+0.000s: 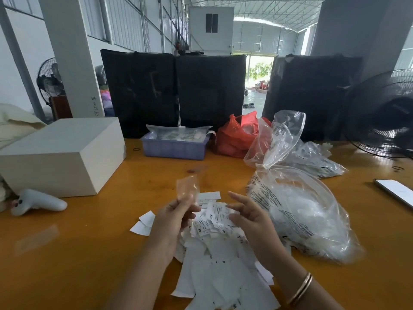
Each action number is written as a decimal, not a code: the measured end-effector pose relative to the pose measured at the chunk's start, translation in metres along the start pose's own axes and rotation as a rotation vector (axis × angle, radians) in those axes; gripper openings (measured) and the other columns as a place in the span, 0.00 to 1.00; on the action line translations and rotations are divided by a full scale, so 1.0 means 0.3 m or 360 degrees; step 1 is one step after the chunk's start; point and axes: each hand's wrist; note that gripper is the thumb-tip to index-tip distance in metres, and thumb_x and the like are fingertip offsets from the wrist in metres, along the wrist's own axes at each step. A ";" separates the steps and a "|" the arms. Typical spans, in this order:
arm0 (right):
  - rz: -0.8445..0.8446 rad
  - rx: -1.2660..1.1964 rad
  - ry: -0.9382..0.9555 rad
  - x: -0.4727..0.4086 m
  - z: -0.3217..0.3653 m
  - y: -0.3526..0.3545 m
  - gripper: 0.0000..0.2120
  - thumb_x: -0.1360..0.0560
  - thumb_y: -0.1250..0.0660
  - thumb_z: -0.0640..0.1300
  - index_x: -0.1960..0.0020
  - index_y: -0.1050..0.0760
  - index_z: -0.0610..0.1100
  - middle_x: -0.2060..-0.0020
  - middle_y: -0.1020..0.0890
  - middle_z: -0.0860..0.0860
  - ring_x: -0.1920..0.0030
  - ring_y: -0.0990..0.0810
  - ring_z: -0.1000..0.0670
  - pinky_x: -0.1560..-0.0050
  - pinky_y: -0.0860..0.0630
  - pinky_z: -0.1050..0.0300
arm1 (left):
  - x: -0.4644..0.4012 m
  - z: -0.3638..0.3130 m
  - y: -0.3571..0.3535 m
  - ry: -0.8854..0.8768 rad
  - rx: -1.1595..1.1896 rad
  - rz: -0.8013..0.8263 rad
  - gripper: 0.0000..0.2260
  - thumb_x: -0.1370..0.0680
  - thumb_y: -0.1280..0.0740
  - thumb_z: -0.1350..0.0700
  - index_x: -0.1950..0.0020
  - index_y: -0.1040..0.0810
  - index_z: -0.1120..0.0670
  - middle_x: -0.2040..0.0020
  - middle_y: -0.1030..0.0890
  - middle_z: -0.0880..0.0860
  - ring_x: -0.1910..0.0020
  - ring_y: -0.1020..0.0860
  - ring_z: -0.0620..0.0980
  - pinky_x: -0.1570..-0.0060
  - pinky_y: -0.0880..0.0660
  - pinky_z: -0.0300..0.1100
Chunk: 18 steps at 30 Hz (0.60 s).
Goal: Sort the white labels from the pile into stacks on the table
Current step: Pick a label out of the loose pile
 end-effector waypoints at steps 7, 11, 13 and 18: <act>0.0111 -0.0247 -0.0130 0.012 0.021 -0.024 0.15 0.25 0.35 0.32 0.56 0.14 0.49 0.55 0.15 0.52 0.56 0.18 0.54 0.56 0.22 0.63 | 0.003 -0.020 0.000 0.0064 0.0362 0.0027 0.11 0.32 0.31 0.45 0.62 0.14 0.49 0.62 0.15 0.49 0.60 0.22 0.46 0.59 0.25 0.39; 0.0217 0.0021 -0.0040 0.032 0.031 -0.056 0.18 0.25 0.35 0.31 0.54 0.15 0.51 0.57 0.17 0.53 0.56 0.19 0.54 0.51 0.22 0.60 | 0.005 -0.009 -0.009 0.0189 0.0451 0.0021 0.11 0.30 0.29 0.47 0.63 0.14 0.54 0.62 0.15 0.51 0.60 0.20 0.48 0.60 0.24 0.41; 0.0233 0.0155 -0.0011 0.039 0.033 -0.071 0.22 0.25 0.35 0.31 0.49 0.18 0.58 0.58 0.18 0.56 0.59 0.20 0.57 0.54 0.22 0.63 | 0.008 -0.004 -0.016 0.0219 0.0450 0.0020 0.14 0.29 0.29 0.46 0.59 0.14 0.57 0.59 0.15 0.55 0.59 0.18 0.52 0.58 0.22 0.44; 0.0120 0.0236 0.0058 0.047 0.039 -0.089 0.19 0.24 0.35 0.32 0.49 0.20 0.56 0.58 0.17 0.58 0.57 0.19 0.57 0.56 0.22 0.62 | 0.016 0.001 -0.037 0.0251 0.0466 -0.0083 0.13 0.28 0.29 0.48 0.56 0.15 0.57 0.61 0.14 0.53 0.58 0.19 0.51 0.62 0.24 0.39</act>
Point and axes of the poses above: each hand's wrist, its own x-axis away from the middle knuckle, its own y-axis out of the back of the hand, z = x × y
